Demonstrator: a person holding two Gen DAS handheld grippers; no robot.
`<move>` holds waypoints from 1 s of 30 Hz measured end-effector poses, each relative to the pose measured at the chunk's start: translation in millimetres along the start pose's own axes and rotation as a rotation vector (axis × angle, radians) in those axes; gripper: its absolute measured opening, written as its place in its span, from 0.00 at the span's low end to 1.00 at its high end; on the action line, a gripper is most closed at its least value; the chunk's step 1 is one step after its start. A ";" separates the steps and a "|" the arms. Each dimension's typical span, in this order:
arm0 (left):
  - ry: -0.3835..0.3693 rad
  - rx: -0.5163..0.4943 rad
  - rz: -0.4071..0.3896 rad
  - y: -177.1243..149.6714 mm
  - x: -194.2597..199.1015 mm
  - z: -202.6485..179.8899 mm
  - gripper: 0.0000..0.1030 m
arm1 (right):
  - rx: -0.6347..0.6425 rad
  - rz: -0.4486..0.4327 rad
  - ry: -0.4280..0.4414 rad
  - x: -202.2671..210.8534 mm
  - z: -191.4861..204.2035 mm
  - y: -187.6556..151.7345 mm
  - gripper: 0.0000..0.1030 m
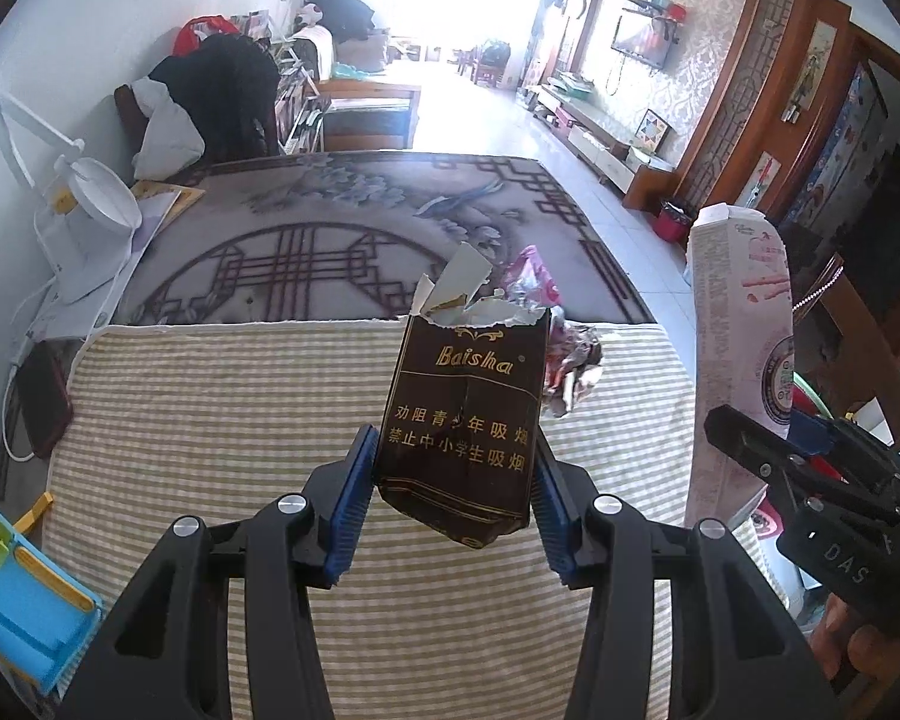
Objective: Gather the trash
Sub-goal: 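Lift and carry the cigarette pack and pink carton in both grippers toward the red bin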
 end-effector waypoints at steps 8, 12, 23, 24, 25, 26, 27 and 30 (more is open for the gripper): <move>0.020 -0.002 -0.008 4.1 -12.2 -34.9 0.45 | 0.010 -0.008 0.026 -3.1 -31.4 6.2 0.46; 0.022 -0.011 -0.012 8.1 -19.7 -54.2 0.45 | 0.009 -0.019 0.026 -2.4 -48.1 8.5 0.46; 0.020 -0.049 0.002 15.2 -40.7 -99.1 0.45 | -0.038 -0.021 0.016 -6.0 -96.9 9.0 0.46; 0.020 -0.052 0.002 15.9 -42.2 -102.2 0.45 | -0.041 -0.021 0.016 -6.1 -100.3 8.9 0.46; 0.020 -0.054 0.003 16.2 -43.5 -104.9 0.45 | -0.046 -0.022 0.015 -6.2 -104.7 8.7 0.46; 0.019 -0.056 0.005 16.9 -45.3 -108.3 0.45 | -0.050 -0.022 0.015 -5.9 -109.3 8.0 0.46; 0.018 -0.060 0.006 17.1 -46.8 -111.2 0.45 | -0.055 -0.023 0.014 -5.8 -113.7 7.6 0.46; 0.016 -0.074 0.011 17.3 -51.3 -122.7 0.45 | -0.066 -0.023 0.011 -6.1 -122.9 6.8 0.46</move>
Point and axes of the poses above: each gripper's, at about its wrist camera, not at the fingertips, and x roughly against the way its jaws point, z to its left, y to its top, the point moved 4 cm from there along -x, roughly the way its jaws point, and after that the axes turned 13 degrees about -y, right-handed, at the moved point
